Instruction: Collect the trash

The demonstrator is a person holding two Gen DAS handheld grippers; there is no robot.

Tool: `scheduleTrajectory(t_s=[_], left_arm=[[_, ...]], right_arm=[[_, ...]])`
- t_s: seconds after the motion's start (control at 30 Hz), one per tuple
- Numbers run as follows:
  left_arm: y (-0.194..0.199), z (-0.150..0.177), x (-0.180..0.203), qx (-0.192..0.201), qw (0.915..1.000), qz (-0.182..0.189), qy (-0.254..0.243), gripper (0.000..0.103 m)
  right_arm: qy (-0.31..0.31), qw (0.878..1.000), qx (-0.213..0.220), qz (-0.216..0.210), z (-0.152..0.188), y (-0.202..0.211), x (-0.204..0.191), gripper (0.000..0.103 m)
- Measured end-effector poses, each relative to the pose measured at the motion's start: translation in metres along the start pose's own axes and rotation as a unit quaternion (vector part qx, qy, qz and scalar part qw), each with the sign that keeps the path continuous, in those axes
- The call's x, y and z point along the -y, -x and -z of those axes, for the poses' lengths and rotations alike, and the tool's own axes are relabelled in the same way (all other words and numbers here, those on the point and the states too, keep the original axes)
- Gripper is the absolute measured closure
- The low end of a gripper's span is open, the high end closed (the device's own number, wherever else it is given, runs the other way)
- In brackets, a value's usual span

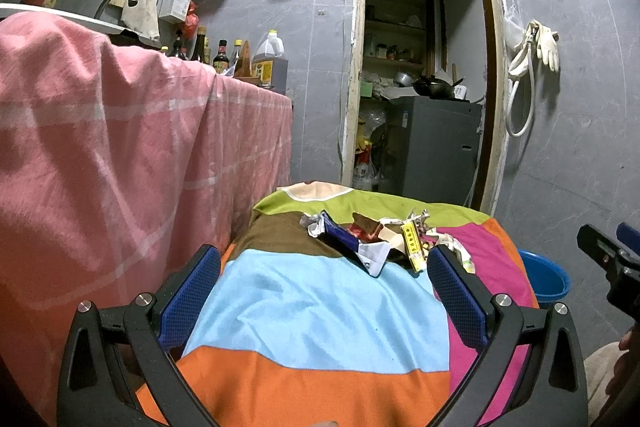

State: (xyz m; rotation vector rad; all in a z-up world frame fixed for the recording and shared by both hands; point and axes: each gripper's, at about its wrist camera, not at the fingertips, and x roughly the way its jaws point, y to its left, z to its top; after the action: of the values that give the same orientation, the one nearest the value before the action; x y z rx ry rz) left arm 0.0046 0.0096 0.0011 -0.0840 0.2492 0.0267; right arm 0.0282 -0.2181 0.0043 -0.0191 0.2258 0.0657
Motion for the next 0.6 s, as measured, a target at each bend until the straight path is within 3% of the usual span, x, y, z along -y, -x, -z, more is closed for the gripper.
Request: scheduleTrajectory(t_s=[0.2, 0.33, 0.6], left_arm=[[-0.028, -0.016, 0.0, -0.013, 0.9998, 0.005, -0.014, 0.002], [-0.061, -0.025, -0.003, -0.05, 0.9986, 0.019, -0.002, 0.002], [-0.126, -0.026, -0.005, -0.131, 0.9911, 0.024, 0.009, 0.002]], right_arm=[[0.019, 0.999, 0.016, -0.022, -0.02, -0.015, -0.005, 0.0], [0.038, 0.998, 0.018, -0.042, -0.028, -0.043, -0.004, 0.0], [0.039, 0.996, -0.023, -0.079, -0.025, -0.11, 0.005, 0.0]])
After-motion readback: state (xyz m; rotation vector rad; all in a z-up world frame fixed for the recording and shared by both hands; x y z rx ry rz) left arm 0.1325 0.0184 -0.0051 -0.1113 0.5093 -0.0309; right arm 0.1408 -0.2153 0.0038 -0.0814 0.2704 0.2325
